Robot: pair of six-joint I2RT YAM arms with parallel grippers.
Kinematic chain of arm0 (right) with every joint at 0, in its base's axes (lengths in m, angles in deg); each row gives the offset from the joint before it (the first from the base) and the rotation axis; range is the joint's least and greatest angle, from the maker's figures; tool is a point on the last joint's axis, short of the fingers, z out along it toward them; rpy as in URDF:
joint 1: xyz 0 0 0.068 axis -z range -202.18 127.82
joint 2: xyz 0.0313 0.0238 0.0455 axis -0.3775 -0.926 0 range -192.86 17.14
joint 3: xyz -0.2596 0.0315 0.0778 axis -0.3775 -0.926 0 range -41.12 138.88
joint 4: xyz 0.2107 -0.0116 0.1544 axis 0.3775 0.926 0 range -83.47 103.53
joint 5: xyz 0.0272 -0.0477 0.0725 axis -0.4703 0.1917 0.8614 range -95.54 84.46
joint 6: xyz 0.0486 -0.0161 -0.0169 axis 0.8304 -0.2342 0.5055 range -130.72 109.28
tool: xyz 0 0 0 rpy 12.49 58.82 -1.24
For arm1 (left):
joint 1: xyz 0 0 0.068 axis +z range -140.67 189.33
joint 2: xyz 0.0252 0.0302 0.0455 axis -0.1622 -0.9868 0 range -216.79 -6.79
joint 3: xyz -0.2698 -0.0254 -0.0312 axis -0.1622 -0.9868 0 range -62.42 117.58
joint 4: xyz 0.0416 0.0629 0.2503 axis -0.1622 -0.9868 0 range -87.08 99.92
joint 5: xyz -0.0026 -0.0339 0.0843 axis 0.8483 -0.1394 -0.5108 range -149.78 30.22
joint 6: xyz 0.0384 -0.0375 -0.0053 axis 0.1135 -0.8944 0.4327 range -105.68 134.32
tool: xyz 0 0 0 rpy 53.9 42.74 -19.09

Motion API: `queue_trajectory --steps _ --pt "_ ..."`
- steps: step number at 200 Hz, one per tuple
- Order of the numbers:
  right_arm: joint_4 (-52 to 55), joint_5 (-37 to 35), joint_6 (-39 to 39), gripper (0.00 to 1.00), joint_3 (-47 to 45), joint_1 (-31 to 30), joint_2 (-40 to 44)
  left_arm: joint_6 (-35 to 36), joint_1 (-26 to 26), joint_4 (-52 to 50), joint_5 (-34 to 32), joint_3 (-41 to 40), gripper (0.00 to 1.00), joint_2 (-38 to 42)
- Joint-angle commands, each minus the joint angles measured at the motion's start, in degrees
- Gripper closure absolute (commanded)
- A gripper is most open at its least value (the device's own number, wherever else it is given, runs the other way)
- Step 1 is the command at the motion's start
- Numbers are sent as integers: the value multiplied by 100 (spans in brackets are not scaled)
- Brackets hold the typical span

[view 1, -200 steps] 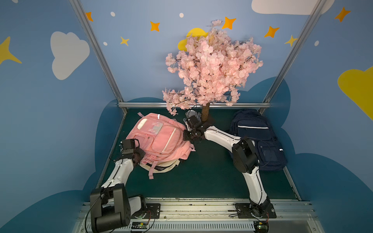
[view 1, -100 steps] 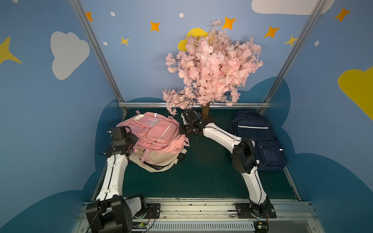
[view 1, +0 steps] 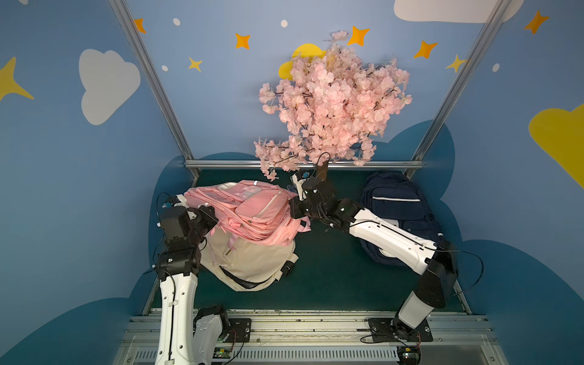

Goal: Zip up the backpack
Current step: Pick up the backpack from the backpack, then place the backpack at the center of the board.

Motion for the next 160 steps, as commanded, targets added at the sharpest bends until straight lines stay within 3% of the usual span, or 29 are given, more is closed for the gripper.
queue_trajectory --steps 1,43,98,135,160 --pt "-1082 25 -429 100 -124 -346 602 187 -357 983 1024 291 97 459" --pt "-695 -470 -663 100 -884 -626 1814 -286 -1179 1010 1463 222 97 1179" --pt "572 -1154 294 100 -2957 -708 3703 -939 -2740 860 1059 -1741 97 1801" --pt "578 -1069 1283 100 -4407 -704 4026 -1161 -3893 1228 -184 -3017 97 831" --pt "-307 -938 1706 100 -5113 -652 3666 -1170 -3850 1806 -611 -3357 97 -468"
